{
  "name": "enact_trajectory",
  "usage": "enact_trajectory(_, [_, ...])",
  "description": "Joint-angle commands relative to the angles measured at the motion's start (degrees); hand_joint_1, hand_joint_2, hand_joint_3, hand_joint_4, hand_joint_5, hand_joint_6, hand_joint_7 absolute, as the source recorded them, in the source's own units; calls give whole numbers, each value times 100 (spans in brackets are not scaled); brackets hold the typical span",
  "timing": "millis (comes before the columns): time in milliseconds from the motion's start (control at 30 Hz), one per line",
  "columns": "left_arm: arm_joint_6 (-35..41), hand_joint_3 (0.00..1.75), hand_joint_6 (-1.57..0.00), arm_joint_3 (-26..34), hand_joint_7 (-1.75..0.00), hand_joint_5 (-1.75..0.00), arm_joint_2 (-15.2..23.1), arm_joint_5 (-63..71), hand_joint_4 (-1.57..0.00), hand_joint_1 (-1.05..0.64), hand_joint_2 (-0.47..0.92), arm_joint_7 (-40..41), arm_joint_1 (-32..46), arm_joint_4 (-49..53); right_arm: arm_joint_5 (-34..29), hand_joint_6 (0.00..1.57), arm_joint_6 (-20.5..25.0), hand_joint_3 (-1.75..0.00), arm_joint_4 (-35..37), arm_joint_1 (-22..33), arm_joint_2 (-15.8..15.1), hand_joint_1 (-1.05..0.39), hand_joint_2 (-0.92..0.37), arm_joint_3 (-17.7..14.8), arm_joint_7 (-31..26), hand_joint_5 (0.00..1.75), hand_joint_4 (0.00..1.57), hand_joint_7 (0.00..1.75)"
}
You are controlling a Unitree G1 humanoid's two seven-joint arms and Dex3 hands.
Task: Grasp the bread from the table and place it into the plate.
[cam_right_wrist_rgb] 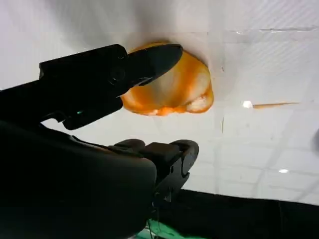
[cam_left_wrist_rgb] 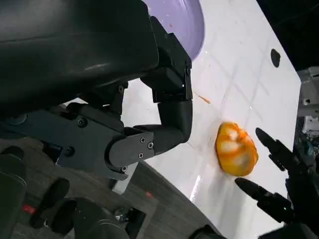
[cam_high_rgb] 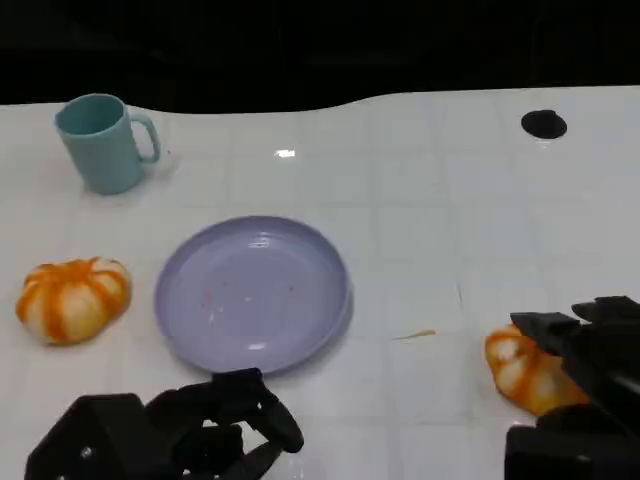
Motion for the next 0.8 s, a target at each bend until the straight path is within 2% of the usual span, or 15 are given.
enact_trajectory(33, [19, 52, -60, -2, -143, -175, 9, 12, -65, -39, 92, 8, 4, -38, 5, 36, 20, -4, 479, -276, -176, -63, -92, 153, -81, 32, 14, 1])
enact_trajectory(400, [10, 52, -60, -35, -146, -175, 6, 80, -64, -38, 92, 15, 3, -101, 68, 40, 121, -8, 1725, -965, -171, -66, -92, 628, -237, 26, 20, 2])
enact_trajectory(567, [87, 53, -59, -38, -147, -175, 13, 96, -64, -37, 92, 30, -6, -158, 148, 55, 155, -17, 2283, -1270, -117, -63, -92, 802, -473, 15, 41, 4])
enact_trajectory(633, [115, 54, -59, -40, -147, -175, 7, 89, -64, -36, 92, 32, -8, -181, 331, 65, 66, -20, 2555, -1355, -25, -59, -92, 754, -878, 14, 52, 5])
enact_trajectory(667, [118, 54, -59, -39, -147, -175, 1, 81, -64, -36, 92, 31, -9, -188, 472, 79, -40, -18, 2695, -1376, 29, -50, -92, 694, -1192, 17, 70, 8])
enact_trajectory(733, [124, 54, -59, -40, -147, -175, -5, 79, -65, -36, 92, 30, -15, -196, 739, 97, -361, -15, 2949, -1398, 87, -37, -92, 589, -1910, 24, 97, 10])
enact_trajectory(767, [132, 54, -59, -44, -147, -175, -8, 81, -65, -37, 92, 30, -27, -195, 861, 106, -551, -14, 3067, -1407, 94, -30, -92, 548, -2264, 43, 103, 10])
enact_trajectory(800, [153, 54, -59, -47, -147, -175, -10, 88, -65, -37, 92, 34, -42, -192, 1025, 113, -799, -12, 3202, -1412, 116, -25, -92, 481, -2662, 67, 99, 9])
